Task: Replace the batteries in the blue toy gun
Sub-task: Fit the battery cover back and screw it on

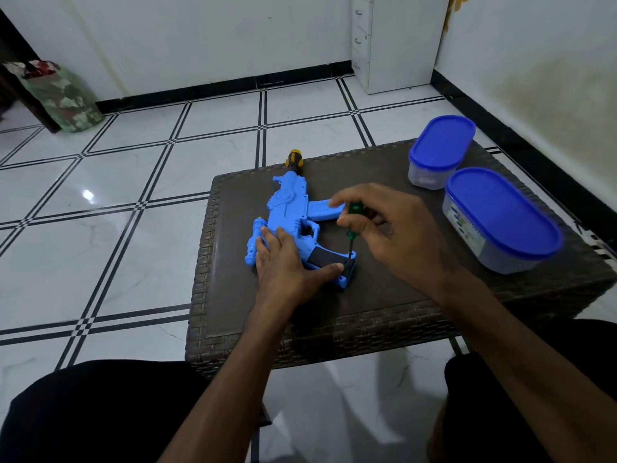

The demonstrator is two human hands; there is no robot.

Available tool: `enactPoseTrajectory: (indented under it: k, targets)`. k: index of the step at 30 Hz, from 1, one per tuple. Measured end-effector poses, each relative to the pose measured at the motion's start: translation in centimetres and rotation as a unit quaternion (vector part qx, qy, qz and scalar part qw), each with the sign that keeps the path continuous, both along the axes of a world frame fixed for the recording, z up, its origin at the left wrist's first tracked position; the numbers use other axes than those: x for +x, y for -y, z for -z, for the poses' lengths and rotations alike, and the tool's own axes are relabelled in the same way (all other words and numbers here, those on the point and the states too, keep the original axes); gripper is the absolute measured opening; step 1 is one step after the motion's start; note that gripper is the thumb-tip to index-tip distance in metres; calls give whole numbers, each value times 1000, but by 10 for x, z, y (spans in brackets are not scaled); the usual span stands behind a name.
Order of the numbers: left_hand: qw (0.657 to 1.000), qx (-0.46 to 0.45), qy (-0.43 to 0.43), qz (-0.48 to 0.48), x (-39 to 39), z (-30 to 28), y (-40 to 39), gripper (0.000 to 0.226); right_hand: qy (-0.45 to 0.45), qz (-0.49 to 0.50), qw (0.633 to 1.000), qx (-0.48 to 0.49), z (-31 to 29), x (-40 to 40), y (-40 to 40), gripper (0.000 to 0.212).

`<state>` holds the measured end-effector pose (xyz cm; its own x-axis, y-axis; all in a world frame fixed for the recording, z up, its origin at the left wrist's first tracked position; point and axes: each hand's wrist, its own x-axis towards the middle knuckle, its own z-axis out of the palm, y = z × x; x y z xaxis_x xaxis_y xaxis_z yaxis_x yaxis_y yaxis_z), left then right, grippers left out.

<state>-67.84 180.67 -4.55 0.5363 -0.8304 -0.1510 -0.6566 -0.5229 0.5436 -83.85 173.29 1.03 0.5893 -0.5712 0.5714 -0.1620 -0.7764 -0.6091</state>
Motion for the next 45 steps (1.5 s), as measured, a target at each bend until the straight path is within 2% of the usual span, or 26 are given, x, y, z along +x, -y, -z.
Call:
enactPoseTrajectory:
  k: [2,4,11,16,22,26,29,33,39,45]
  targets:
    - [1000,1,2,0,0,0,0,127,-5,35,999,-42,3,2,1,14]
    - [1000,1,2,-1,0,0,0,127,-2,53,997,-52,6,5,0,16]
    - [1000,-1,6,1,0,0,-1,125,28,-17,998,52,4,0,-2,29]
    - [1000,7,6,2,0,-2,-1,125,41,19,999,9,5,-2,4,14]
    - [999,20,27,9,-2,2,-2,126,42,11,999,-2,7,-3,6,16]
    - [999,39,31,22,-4,1,-3,136,41,17,999,-8,7,-3,8,15]
    - [996,30,82,38,-9,8,-10,139,41,20,999,-3,7,-3,9,16]
    - [985,-2,171,28,-18,17,-15,126,42,23,999,2,7,-2,9,16]
    - [986,-2,163,22,-20,16,-14,123,33,35,999,-4,7,-3,10,18]
    - [981,12,191,28,-21,10,-12,119,32,43,998,-10,5,-2,9,18]
